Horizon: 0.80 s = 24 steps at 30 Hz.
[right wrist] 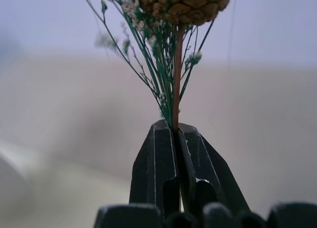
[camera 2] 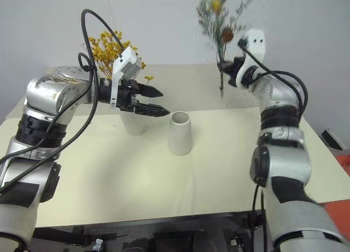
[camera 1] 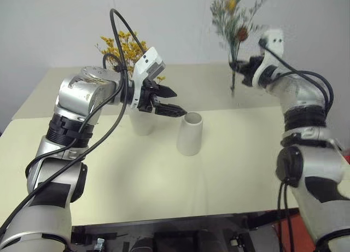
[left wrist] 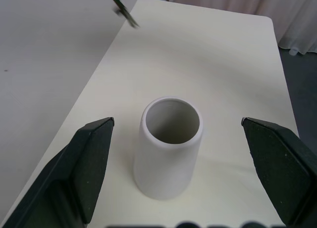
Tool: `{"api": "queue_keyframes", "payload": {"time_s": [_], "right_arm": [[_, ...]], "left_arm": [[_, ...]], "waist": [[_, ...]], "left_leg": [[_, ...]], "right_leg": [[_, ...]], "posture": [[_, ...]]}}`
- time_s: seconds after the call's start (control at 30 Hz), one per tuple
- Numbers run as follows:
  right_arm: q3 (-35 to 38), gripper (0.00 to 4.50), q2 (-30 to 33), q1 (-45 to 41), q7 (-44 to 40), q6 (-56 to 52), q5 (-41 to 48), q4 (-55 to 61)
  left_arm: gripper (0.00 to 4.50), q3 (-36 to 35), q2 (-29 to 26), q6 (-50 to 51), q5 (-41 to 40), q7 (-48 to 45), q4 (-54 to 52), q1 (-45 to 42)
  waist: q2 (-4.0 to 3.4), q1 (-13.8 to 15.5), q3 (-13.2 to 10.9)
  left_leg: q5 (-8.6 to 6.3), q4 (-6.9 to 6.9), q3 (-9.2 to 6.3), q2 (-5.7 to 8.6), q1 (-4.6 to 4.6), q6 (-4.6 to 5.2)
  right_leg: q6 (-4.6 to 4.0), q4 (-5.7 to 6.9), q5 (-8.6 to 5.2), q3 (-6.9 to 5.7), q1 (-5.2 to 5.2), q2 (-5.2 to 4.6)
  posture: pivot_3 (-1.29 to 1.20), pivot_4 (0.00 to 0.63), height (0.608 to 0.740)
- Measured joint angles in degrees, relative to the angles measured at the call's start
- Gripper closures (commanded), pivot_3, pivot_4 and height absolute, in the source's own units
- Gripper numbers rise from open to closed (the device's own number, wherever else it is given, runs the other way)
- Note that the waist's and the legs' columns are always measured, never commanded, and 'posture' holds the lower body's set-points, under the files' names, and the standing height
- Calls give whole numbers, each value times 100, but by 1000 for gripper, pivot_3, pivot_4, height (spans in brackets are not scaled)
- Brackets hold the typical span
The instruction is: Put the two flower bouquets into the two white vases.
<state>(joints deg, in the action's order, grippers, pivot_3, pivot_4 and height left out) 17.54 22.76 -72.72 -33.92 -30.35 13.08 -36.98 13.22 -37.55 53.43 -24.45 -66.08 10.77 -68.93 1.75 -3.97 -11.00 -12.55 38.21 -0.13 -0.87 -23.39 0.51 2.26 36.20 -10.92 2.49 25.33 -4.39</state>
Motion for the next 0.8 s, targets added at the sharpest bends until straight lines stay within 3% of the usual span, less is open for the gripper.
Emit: {"api": "queue_keyframes", "payload": {"time_s": [0.1, 0.3, 0.5, 0.8], "right_arm": [[63, 4477, -571, 720, 113, 125, 438, 1258], [-25, 4477, -1286, 1359, 284, 147, 1164, 2524], [-353, 4477, -1439, 2094, 163, 267, 1471, 3189], [-512, 4477, -1204, 2525, -62, -30, 2162, 3947]], "left_arm": [[0, 0, -25, -40, 43, -60, 39, -1], [0, 1, -44, -82, 168, -123, 119, -4], [0, 0, -57, -82, 200, -170, 121, -9], [0, 1, -46, -97, 223, -234, 122, -9]], "waist": [[0, 12, 0], [-1, 19, 0], [-1, 30, 0], [-1, 37, 0]], "left_leg": [[0, 2, -2, 1, -2, 0], [0, 2, -3, 1, -7, 0], [0, 6, -3, 2, -5, 0], [0, 6, -2, 1, -2, 0]], "right_leg": [[0, 2, 0, -4, -3, -1], [1, 11, 1, -7, -1, -1], [1, -1, 0, -6, -3, -2], [1, -3, 0, -6, -4, 0]], "posture": [[0, 150, 740], [0, 150, 740], [0, 150, 740], [0, 150, 740]]}}
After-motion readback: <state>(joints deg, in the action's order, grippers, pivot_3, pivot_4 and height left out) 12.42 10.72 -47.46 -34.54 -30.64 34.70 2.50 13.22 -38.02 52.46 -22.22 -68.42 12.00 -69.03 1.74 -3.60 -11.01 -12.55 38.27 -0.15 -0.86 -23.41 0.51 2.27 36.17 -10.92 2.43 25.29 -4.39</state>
